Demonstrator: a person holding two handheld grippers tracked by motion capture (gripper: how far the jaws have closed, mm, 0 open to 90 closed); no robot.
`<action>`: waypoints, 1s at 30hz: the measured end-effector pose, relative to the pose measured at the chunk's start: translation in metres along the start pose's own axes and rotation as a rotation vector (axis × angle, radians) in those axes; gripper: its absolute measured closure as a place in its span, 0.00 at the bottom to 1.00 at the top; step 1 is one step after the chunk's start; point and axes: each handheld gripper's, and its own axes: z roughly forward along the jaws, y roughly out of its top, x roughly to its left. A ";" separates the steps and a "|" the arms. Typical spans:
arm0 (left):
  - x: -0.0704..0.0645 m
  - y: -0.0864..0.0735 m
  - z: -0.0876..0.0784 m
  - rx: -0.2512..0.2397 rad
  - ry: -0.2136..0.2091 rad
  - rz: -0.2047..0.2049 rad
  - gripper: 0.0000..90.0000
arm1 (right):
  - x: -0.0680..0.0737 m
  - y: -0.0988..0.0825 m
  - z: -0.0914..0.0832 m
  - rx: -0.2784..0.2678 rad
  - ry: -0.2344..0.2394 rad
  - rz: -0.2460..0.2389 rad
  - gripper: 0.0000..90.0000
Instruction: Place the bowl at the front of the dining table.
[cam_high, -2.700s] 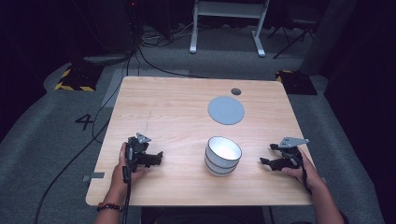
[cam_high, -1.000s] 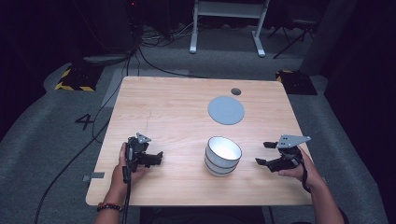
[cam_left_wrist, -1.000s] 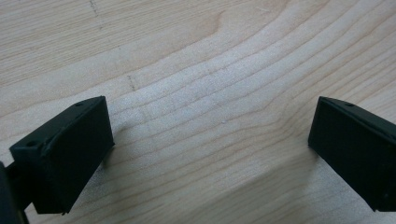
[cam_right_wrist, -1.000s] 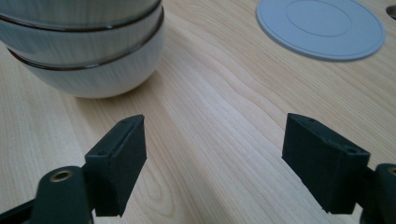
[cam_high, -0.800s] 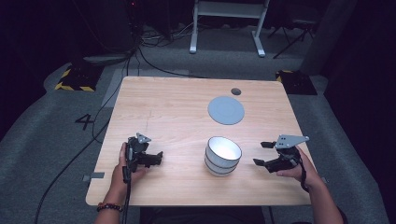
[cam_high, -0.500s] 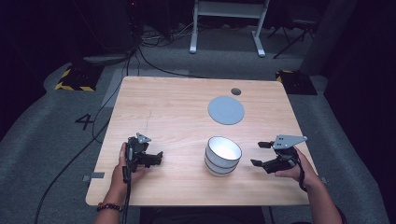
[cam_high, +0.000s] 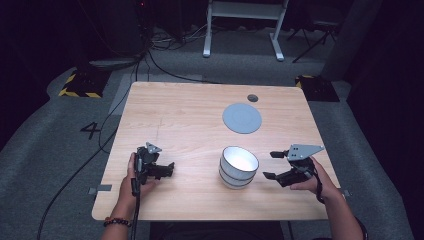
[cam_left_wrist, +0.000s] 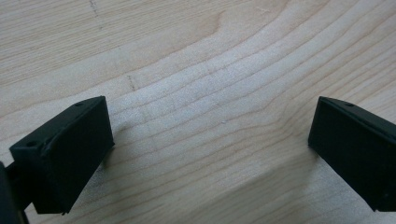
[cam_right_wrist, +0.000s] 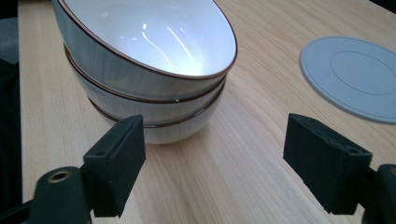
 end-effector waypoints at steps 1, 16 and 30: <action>0.000 0.000 0.000 0.000 -0.001 -0.001 0.00 | 0.001 0.001 0.000 -0.001 0.004 0.002 0.23; 0.000 0.000 0.000 0.000 0.000 0.000 0.00 | 0.008 0.014 0.007 -0.015 0.040 -0.028 0.24; 0.000 0.000 0.000 -0.001 0.002 0.001 0.00 | 0.017 0.028 0.014 -0.041 0.096 -0.055 0.24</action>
